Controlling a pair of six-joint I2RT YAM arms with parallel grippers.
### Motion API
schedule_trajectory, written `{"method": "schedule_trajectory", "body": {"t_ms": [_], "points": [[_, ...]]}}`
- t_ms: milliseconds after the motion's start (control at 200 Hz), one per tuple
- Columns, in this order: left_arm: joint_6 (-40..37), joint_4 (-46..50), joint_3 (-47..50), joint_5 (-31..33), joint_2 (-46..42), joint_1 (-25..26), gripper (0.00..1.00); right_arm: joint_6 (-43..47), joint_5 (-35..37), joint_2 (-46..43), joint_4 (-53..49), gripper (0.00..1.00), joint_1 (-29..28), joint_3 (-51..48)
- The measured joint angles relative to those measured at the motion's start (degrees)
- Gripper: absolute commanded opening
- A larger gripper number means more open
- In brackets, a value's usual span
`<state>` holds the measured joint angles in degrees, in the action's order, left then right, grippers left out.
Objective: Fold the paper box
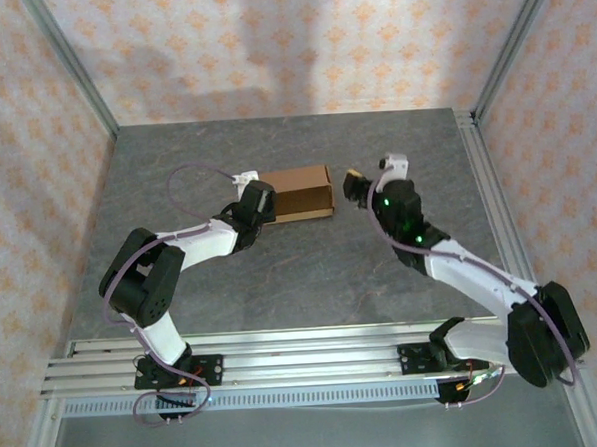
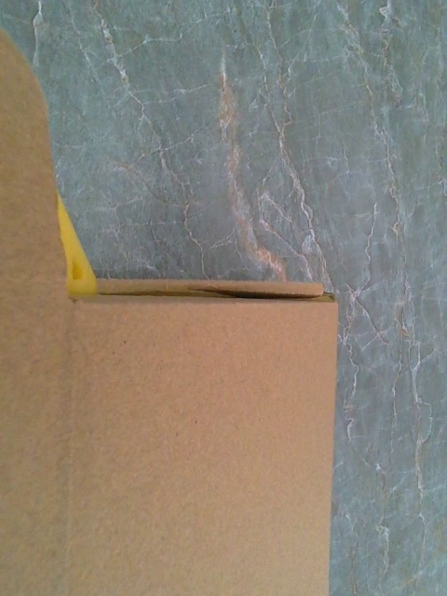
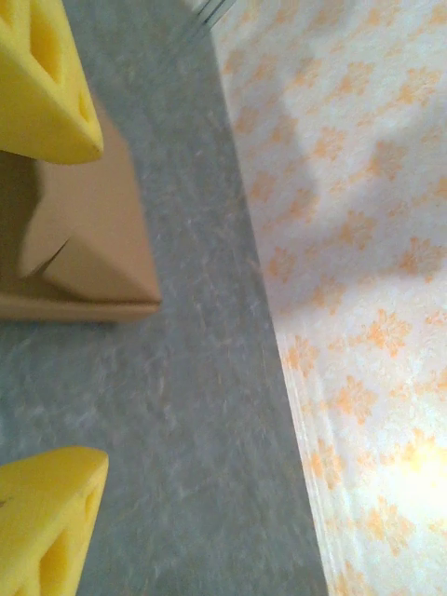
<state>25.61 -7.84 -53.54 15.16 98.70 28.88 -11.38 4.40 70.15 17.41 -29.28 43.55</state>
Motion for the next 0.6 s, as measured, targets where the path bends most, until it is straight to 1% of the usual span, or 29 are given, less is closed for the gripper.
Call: {"method": "schedule_trajectory", "body": {"t_ms": [70,155,290,395,495,601], "points": [[-0.4,0.6,0.0,0.8,-0.1,0.5,0.1,-2.6,-1.1,4.2,-2.8,0.77,0.1,5.9],[-0.7,1.3,0.0,1.6,-0.6,1.2,0.2,-5.4,-2.6,8.7,-5.6,0.76,0.2,10.5],[-0.9,1.6,0.5,2.2,-1.9,1.8,0.32,-7.8,-5.6,17.0,-11.0,0.77,0.5,16.0],[-0.4,1.6,1.8,2.5,-3.7,1.9,0.4,-8.9,-7.8,21.9,-12.9,0.77,0.5,17.4],[0.4,1.5,4.3,2.5,-6.0,2.2,0.42,-9.5,-9.2,25.2,-13.8,0.77,0.5,17.5],[0.5,0.4,10.1,2.3,-10.3,3.9,0.54,-9.6,-9.7,27.8,-14.5,0.78,0.5,17.5]]}}
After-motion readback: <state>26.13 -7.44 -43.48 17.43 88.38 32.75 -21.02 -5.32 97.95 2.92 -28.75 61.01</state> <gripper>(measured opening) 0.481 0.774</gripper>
